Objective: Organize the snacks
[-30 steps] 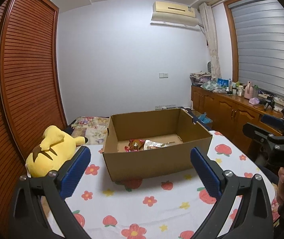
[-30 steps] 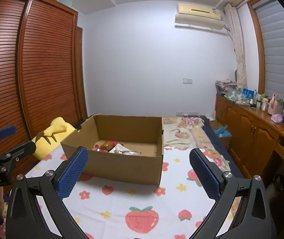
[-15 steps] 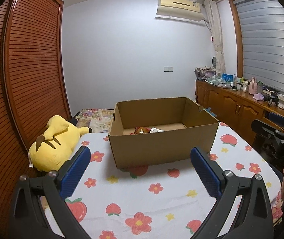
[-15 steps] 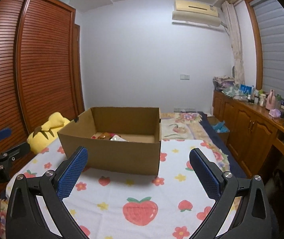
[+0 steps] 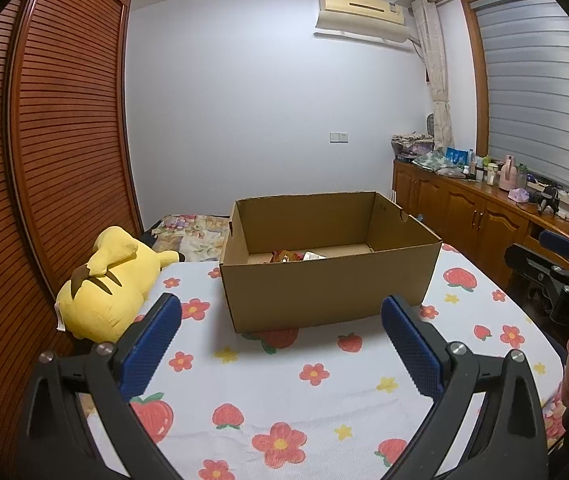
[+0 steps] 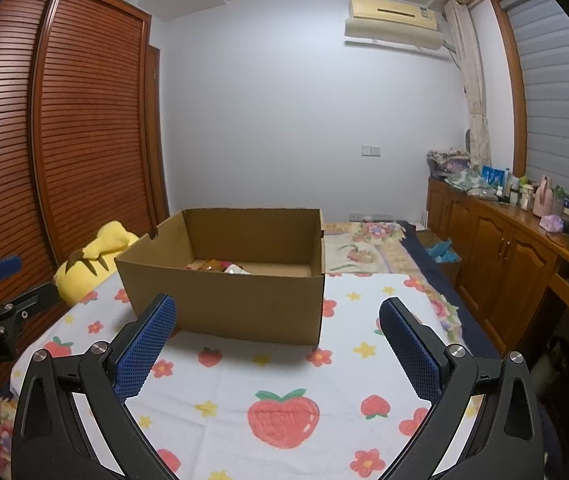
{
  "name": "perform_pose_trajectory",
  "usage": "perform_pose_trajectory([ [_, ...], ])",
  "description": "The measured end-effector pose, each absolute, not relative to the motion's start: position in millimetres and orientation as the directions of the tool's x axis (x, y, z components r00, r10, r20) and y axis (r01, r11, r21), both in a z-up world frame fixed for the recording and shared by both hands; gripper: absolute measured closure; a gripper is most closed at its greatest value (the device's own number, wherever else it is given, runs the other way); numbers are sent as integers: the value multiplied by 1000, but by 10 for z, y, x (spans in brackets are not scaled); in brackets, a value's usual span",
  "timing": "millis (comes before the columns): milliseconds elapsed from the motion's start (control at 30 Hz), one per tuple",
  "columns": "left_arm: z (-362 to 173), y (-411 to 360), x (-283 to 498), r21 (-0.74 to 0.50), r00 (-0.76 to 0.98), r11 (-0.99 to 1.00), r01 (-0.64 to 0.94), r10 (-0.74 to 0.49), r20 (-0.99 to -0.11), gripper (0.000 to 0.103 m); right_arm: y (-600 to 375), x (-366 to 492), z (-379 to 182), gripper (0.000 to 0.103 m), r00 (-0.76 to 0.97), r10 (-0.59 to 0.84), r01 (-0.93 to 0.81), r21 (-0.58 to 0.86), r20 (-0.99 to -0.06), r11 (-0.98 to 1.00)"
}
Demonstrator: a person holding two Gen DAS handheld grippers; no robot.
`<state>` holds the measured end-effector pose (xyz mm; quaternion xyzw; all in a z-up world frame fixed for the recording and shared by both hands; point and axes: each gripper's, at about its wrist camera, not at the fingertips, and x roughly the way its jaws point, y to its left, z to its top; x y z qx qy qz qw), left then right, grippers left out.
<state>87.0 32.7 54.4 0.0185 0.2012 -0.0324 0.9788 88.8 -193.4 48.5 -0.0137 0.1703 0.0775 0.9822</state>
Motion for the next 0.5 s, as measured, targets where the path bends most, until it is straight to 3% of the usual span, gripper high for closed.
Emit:
perform_pose_trajectory([
  [500, 563, 337, 850, 17, 918, 997, 72, -59, -391, 2, -1939, 883, 486, 0, 931, 145, -154, -1, -334, 988],
])
